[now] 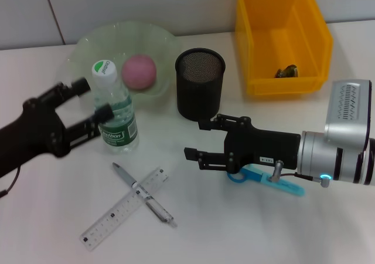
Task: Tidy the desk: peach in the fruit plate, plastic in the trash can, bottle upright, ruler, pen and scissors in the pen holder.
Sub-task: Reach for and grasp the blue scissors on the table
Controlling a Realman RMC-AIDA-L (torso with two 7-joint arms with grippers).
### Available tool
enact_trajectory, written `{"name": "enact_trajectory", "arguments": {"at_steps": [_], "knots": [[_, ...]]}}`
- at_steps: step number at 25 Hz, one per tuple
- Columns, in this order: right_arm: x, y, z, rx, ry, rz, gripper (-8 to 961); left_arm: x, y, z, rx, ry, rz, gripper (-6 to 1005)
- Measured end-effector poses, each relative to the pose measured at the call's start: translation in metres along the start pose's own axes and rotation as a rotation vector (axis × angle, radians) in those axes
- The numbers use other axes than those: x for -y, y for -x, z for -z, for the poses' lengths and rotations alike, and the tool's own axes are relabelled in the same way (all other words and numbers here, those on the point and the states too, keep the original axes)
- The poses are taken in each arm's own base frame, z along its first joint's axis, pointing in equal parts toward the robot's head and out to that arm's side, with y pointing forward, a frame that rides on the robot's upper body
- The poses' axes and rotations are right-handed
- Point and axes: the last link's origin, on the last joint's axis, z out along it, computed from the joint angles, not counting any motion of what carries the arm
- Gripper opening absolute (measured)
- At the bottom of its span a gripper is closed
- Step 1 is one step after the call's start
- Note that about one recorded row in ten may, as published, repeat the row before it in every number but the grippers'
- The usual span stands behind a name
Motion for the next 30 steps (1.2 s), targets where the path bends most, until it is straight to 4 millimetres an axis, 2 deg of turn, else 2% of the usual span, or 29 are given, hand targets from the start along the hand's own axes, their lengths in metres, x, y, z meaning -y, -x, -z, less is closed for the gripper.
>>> {"name": "enact_trajectory", "arguments": {"at_steps": [4, 5, 8, 10, 13, 15, 19, 30], "knots": [[0.002, 0.001, 0.002, 0.004, -0.008, 0.006, 762, -0.004, -0.002, 0.007, 0.037, 0.054, 0.041, 795], [0.003, 0.002, 0.005, 0.012, -0.013, 0.01, 762, -0.008, -0.001, 0.013, 0.103, 0.117, 0.093, 794], [0.003, 0.004, 0.009, 0.031, -0.017, 0.01, 762, -0.012, 0.002, 0.013, 0.17, 0.163, 0.103, 793], [0.002, 0.007, 0.014, 0.068, -0.02, 0.003, 762, -0.017, 0.008, 0.007, 0.247, 0.201, 0.097, 793], [0.002, 0.009, 0.019, 0.087, -0.025, 0.002, 762, -0.019, 0.01, 0.004, 0.265, 0.209, 0.093, 792], [0.002, 0.008, 0.023, 0.093, -0.032, 0.006, 762, -0.022, 0.016, -0.006, 0.303, 0.215, 0.069, 791], [0.002, 0.006, 0.026, 0.092, -0.039, 0.002, 762, -0.022, 0.018, -0.014, 0.326, 0.214, 0.042, 791], [0.001, 0.008, 0.031, 0.115, -0.032, -0.018, 762, -0.02, 0.017, -0.018, 0.332, 0.207, 0.03, 791]]}}
